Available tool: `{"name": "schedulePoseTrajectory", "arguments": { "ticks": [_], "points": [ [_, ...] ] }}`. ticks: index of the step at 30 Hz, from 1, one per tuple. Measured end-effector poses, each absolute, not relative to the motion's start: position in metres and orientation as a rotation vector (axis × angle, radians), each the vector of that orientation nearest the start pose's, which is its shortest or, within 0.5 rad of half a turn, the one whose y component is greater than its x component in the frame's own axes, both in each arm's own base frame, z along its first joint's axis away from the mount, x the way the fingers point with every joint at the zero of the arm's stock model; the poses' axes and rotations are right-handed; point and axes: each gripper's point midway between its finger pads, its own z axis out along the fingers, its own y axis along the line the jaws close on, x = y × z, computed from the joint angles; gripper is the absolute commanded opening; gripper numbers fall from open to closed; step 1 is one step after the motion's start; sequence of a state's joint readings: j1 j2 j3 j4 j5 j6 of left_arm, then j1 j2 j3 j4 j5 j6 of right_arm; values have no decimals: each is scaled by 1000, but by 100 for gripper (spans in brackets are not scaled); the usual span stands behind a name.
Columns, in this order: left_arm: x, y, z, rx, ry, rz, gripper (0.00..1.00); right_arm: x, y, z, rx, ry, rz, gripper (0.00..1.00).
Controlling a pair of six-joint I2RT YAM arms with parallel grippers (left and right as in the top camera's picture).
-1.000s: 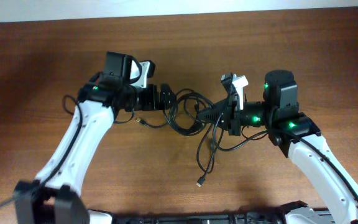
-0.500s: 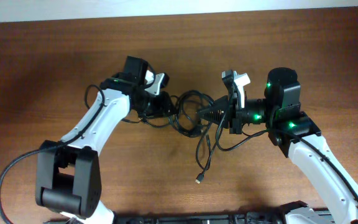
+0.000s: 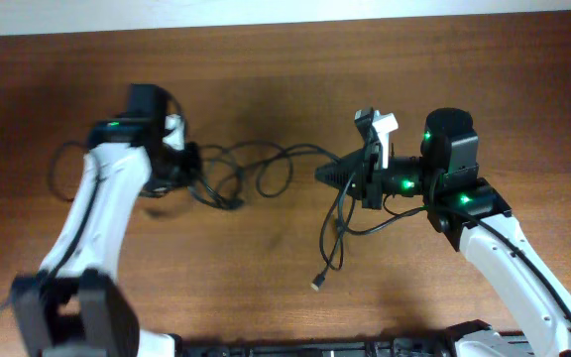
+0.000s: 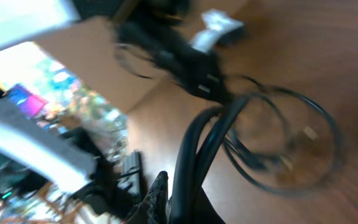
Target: Untangle cables
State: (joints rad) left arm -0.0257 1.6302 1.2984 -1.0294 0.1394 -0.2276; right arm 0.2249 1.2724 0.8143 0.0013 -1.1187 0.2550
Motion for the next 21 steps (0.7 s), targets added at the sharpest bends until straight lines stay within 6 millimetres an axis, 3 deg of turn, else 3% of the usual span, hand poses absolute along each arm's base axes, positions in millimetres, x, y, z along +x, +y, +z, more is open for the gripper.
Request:
{"name": "schedulePoseTrajectory", "arguments": {
  "ticks": [3, 5, 8, 11, 15, 21],
  "points": [
    [338, -7, 149, -344, 2808, -190, 0, 297, 213, 224, -568, 2024, 1293, 4],
    [337, 0, 158, -362, 2777, -175, 0, 309, 195, 193, -414, 2187, 1124, 4],
    [337, 2, 160, -368, 2769, -170, 0, 314, 155, 145, -143, 2436, 819, 4],
    [339, 2, 160, -365, 2762, -174, 0, 312, 111, 115, 90, 2569, 548, 4],
    [345, -2, 163, -354, 2739, -202, 0, 311, 62, 101, 305, 2613, 357, 4],
    [360, -22, 171, -356, 2672, -333, 0, 309, -4, 96, 648, 2573, 305, 4]
  ]
}}
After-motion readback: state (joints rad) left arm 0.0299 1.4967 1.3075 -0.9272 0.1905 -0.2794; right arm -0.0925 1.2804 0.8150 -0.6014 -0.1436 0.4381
